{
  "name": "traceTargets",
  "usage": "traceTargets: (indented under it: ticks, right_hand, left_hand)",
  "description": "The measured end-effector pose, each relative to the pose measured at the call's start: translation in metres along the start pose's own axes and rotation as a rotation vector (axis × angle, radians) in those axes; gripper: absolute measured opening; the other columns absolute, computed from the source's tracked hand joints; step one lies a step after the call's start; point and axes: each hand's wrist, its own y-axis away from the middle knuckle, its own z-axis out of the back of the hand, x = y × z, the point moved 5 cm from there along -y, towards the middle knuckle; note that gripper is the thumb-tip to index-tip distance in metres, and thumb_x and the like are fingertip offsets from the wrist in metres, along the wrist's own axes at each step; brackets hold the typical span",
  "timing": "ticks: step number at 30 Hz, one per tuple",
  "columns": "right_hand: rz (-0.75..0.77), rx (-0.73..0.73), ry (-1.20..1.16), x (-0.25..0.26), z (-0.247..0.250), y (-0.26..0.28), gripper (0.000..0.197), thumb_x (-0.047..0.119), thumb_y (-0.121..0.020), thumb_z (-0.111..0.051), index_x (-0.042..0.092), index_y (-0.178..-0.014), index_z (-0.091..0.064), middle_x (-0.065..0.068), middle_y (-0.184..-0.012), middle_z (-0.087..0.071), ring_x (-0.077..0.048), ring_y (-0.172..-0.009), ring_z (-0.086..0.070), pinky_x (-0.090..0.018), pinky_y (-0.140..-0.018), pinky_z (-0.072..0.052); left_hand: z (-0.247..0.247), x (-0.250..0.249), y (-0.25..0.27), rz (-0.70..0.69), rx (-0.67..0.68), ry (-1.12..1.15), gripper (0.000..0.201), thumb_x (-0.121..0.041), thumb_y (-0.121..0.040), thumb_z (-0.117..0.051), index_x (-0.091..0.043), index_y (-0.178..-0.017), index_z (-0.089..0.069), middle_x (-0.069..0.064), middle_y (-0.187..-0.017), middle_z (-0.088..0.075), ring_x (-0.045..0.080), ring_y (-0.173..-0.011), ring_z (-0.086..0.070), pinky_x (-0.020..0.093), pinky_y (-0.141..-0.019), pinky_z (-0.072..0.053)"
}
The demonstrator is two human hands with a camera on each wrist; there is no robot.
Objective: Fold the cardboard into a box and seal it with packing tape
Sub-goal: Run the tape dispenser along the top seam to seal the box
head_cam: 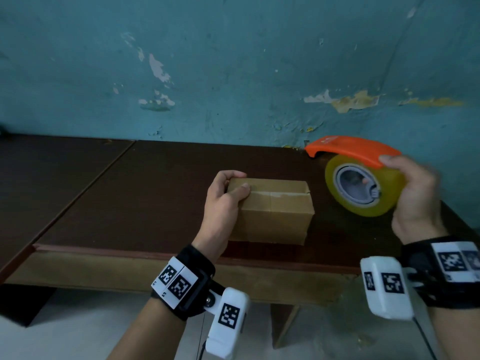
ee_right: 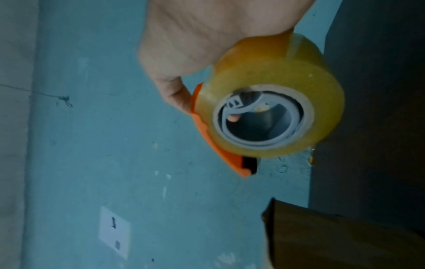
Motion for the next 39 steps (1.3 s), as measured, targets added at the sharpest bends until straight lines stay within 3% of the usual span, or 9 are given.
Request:
traceTargets:
  ticks: [3, 8, 13, 18, 22, 27, 32, 35, 39]
  right_hand:
    - [0.003, 0.047, -0.177, 0.009, -0.003, -0.002, 0.04, 0.024, -0.092, -0.056, 0.025, -0.055, -0.072, 0.011, -0.061, -0.066, -0.015, -0.064, -0.065, -0.029, -0.077, -0.052]
    - [0.038, 0.165, -0.353, 0.022, -0.013, -0.006, 0.022, 0.031, -0.09, -0.058, 0.018, -0.072, -0.061, 0.0, -0.067, -0.06, -0.026, -0.07, -0.059, -0.048, -0.089, -0.047]
    - [0.031, 0.36, -0.451, 0.029, -0.048, 0.01, 0.033, 0.024, -0.094, -0.047, 0.022, -0.067, -0.064, 0.005, -0.063, -0.059, -0.021, -0.068, -0.058, -0.034, -0.079, -0.05]
    - [-0.047, 0.42, -0.398, 0.019, -0.072, 0.02, 0.014, 0.024, -0.092, -0.054, 0.013, -0.09, -0.062, 0.0, -0.075, -0.066, -0.019, -0.073, -0.068, -0.029, -0.074, -0.059]
    - [-0.019, 0.476, -0.32, 0.023, -0.085, 0.019, 0.015, 0.024, -0.091, -0.05, 0.015, -0.082, -0.059, 0.006, -0.065, -0.061, -0.015, -0.064, -0.063, -0.026, -0.067, -0.055]
    - [-0.007, 0.499, -0.26, 0.026, -0.097, 0.02, 0.018, 0.031, -0.091, -0.059, 0.017, -0.079, -0.062, 0.001, -0.071, -0.065, -0.021, -0.07, -0.065, -0.035, -0.075, -0.056]
    - [0.024, 0.502, -0.152, 0.027, -0.099, 0.022, 0.049, 0.048, -0.079, -0.077, 0.005, -0.102, -0.069, -0.015, -0.093, -0.071, -0.034, -0.09, -0.07, -0.053, -0.092, -0.057]
    - [0.037, 0.476, -0.14, 0.027, -0.098, 0.023, 0.047, 0.046, -0.084, -0.071, 0.005, -0.106, -0.07, -0.019, -0.098, -0.071, -0.037, -0.095, -0.07, -0.059, -0.098, -0.053]
    - [0.071, 0.459, -0.125, 0.026, -0.097, 0.023, 0.055, 0.043, -0.089, -0.065, -0.008, -0.11, -0.067, -0.036, -0.103, -0.067, -0.051, -0.098, -0.068, -0.065, -0.099, -0.052]
  left_hand:
    - [0.0, -0.001, 0.0, 0.0, 0.005, -0.009, 0.029, -0.032, -0.084, -0.066, -0.027, -0.112, -0.065, 0.005, -0.125, -0.061, 0.031, -0.11, -0.061, 0.047, -0.083, -0.053]
    - [0.0, 0.004, -0.002, -0.004, 0.009, -0.033, 0.018, -0.018, -0.098, -0.064, -0.023, -0.115, -0.063, 0.004, -0.122, -0.059, 0.024, -0.104, -0.059, 0.041, -0.079, -0.051]
    - [-0.004, 0.006, -0.001, -0.015, 0.019, -0.018, 0.016, -0.015, -0.1, -0.064, -0.019, -0.115, -0.063, 0.001, -0.113, -0.06, 0.018, -0.095, -0.059, 0.033, -0.071, -0.049]
    - [-0.006, 0.009, -0.002, -0.028, -0.006, 0.004, 0.015, -0.018, -0.097, -0.068, -0.021, -0.112, -0.066, 0.002, -0.112, -0.064, 0.018, -0.094, -0.062, 0.028, -0.066, -0.051]
    - [-0.006, 0.011, -0.003, -0.043, -0.006, 0.033, 0.027, -0.028, -0.086, -0.068, -0.02, -0.113, -0.066, 0.007, -0.118, -0.069, 0.023, -0.1, -0.068, 0.035, -0.073, -0.058]
    - [-0.006, 0.008, -0.002, -0.044, 0.028, 0.055, 0.016, -0.012, -0.1, -0.065, -0.017, -0.115, -0.066, -0.015, -0.097, -0.075, 0.006, -0.091, -0.072, 0.024, -0.074, -0.058]
    - [-0.006, 0.003, 0.001, -0.011, -0.001, 0.199, 0.038, -0.039, -0.11, -0.048, -0.014, -0.128, -0.071, 0.006, -0.122, -0.077, 0.025, -0.119, -0.071, 0.043, -0.102, -0.057]
    - [-0.004, 0.0, 0.001, 0.051, -0.031, 0.381, 0.063, -0.056, -0.11, -0.033, -0.009, -0.127, -0.071, 0.013, -0.121, -0.077, 0.028, -0.118, -0.072, 0.038, -0.094, -0.06]
    - [-0.004, -0.004, 0.002, 0.004, 0.026, 0.374, 0.053, -0.045, -0.113, -0.033, -0.015, -0.107, -0.076, 0.003, -0.104, -0.081, 0.012, -0.097, -0.077, 0.026, -0.082, -0.062]
